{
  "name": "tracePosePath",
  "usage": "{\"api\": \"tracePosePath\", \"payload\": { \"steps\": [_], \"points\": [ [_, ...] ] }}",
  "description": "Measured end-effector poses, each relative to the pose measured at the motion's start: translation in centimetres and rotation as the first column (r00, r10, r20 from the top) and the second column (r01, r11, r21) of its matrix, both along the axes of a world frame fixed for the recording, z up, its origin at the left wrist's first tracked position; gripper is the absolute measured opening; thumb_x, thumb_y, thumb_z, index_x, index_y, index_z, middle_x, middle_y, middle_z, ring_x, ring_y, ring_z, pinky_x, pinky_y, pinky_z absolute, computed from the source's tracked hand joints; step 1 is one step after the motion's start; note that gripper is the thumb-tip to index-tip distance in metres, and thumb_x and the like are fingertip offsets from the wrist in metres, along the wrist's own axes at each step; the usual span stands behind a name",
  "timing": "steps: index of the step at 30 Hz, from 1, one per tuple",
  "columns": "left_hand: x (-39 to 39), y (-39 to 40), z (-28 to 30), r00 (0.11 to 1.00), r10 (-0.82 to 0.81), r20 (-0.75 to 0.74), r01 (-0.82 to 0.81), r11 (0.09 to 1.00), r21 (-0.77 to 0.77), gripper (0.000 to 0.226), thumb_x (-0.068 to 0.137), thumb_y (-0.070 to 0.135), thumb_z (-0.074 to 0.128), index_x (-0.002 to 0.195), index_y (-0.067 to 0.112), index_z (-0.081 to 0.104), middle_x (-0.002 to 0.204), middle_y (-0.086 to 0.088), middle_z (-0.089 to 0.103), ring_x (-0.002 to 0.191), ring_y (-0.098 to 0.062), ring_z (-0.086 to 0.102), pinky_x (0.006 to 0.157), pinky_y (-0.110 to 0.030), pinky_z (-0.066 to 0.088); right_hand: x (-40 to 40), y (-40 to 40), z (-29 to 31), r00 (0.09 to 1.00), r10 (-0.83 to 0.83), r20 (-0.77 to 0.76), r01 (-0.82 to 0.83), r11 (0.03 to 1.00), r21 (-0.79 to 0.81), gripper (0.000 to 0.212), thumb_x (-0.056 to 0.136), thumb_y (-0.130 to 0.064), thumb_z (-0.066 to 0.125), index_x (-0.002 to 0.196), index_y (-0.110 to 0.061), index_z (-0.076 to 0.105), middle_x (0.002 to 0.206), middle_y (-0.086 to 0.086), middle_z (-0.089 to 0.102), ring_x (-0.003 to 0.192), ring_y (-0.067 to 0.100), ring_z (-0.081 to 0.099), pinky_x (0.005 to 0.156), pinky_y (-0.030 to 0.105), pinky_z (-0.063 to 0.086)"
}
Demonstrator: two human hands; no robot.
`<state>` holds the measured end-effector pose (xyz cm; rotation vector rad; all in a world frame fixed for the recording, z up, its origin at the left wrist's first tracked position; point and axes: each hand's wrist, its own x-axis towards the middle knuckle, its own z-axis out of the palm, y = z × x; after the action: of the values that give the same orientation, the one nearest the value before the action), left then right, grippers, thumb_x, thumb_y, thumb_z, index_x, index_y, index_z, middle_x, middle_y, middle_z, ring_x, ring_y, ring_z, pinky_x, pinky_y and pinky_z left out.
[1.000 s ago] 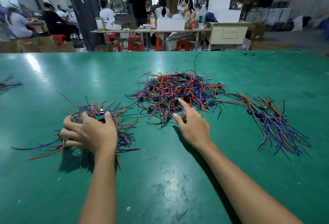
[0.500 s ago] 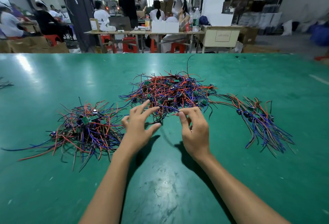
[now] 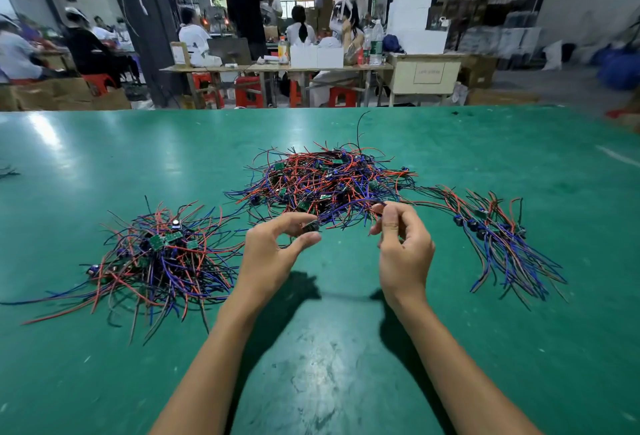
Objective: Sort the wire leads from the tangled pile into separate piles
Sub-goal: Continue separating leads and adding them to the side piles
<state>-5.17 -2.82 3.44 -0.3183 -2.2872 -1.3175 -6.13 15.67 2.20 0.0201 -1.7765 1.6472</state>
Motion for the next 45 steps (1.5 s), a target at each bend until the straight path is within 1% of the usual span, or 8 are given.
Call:
{"api": "tracePosePath", "payload": {
  "steps": [11,17,22,26,31,36,39,45],
  "points": [
    [1.0,2.1,1.2,0.948,-0.218,0.233,0.118,0.918,0.379,0.016,0.095,0.005,0.064,0.108,0.007,0.074,0.084,-0.005,0.077,0.056,-0.013,0.063,0.065,-0.020,0.055,-0.1,3.2,2.1,0.795,0.535,0.287,-0.207,0.682,-0.701,0.037,0.090,-0.061,0.059,0.096,-0.028,0.075,0.067,-0.014,0.062,0.059,0.002,0.055,0.057,0.021,0.042],
    [1.1,1.9,1.6,0.938,-0.236,0.256,0.072,0.851,0.521,0.015,0.096,0.007,0.064,0.106,0.007,0.075,0.081,-0.004,0.076,0.062,-0.016,0.070,0.066,-0.023,0.058,0.3,1.6,1.4,0.694,0.594,0.406,-0.378,0.781,-0.497,0.051,0.071,-0.063,0.069,0.105,-0.026,0.075,0.082,-0.009,0.074,0.064,0.006,0.063,0.056,0.020,0.049],
    [0.2,-2.7,3.1,0.977,0.190,0.094,-0.197,0.644,0.739,0.017,0.098,0.005,0.060,0.107,0.010,0.073,0.084,-0.005,0.077,0.078,-0.017,0.075,0.079,-0.024,0.059,0.1,1.4,0.9,0.779,0.500,0.379,-0.387,0.858,-0.337,0.023,0.090,-0.042,0.068,0.099,-0.021,0.072,0.094,0.001,0.078,0.075,0.008,0.069,0.059,0.018,0.053],
    [0.8,-7.9,2.2,0.667,0.744,0.046,-0.686,0.589,0.427,0.028,0.097,0.018,0.057,0.119,0.010,0.072,0.109,-0.017,0.071,0.097,-0.027,0.068,0.091,-0.029,0.052,0.0,0.3,-0.8,0.803,0.412,0.432,-0.414,0.905,-0.093,0.008,0.088,-0.029,0.075,0.091,-0.022,0.073,0.085,0.001,0.077,0.073,0.010,0.068,0.056,0.016,0.050],
    [1.3,-8.1,1.4,0.392,0.912,0.120,-0.912,0.402,-0.077,0.041,0.091,0.033,0.060,0.127,0.015,0.065,0.144,-0.020,0.040,0.135,-0.044,0.031,0.106,-0.049,0.028,-0.2,-1.0,-3.1,0.863,0.124,0.489,-0.416,0.724,0.550,0.014,0.086,-0.038,0.068,0.099,-0.037,0.068,0.091,-0.016,0.070,0.089,0.009,0.061,0.082,0.031,0.052],
    [0.2,-3.7,1.3,0.723,0.585,-0.368,-0.678,0.705,-0.211,0.036,0.084,0.005,0.062,0.114,0.022,0.072,0.128,-0.006,0.059,0.125,-0.029,0.044,0.098,-0.041,0.030,-0.3,-0.9,-3.0,0.858,0.153,0.490,-0.428,0.740,0.519,0.010,0.088,-0.034,0.066,0.098,-0.036,0.069,0.094,-0.015,0.071,0.090,0.010,0.063,0.086,0.036,0.053],
    [-0.7,-0.6,-0.6,0.916,0.351,-0.194,-0.400,0.760,-0.513,0.031,0.093,0.020,0.065,0.123,0.025,0.069,0.130,0.003,0.063,0.127,-0.021,0.049,0.102,-0.040,0.025,-0.1,-0.8,-2.9,0.864,0.158,0.479,-0.430,0.728,0.534,0.012,0.089,-0.031,0.065,0.099,-0.034,0.071,0.101,-0.013,0.071,0.097,0.013,0.063,0.090,0.037,0.051],
    [-1.2,-1.1,-2.3,0.883,0.463,-0.079,-0.444,0.768,-0.461,0.015,0.093,0.037,0.067,0.103,0.030,0.077,0.092,0.007,0.075,0.091,-0.018,0.051,0.087,-0.037,0.027,0.3,-0.8,-2.6,0.870,0.159,0.467,-0.428,0.715,0.553,0.011,0.092,-0.028,0.064,0.097,-0.035,0.071,0.102,-0.014,0.070,0.096,0.009,0.061,0.090,0.033,0.050]
  ]
}}
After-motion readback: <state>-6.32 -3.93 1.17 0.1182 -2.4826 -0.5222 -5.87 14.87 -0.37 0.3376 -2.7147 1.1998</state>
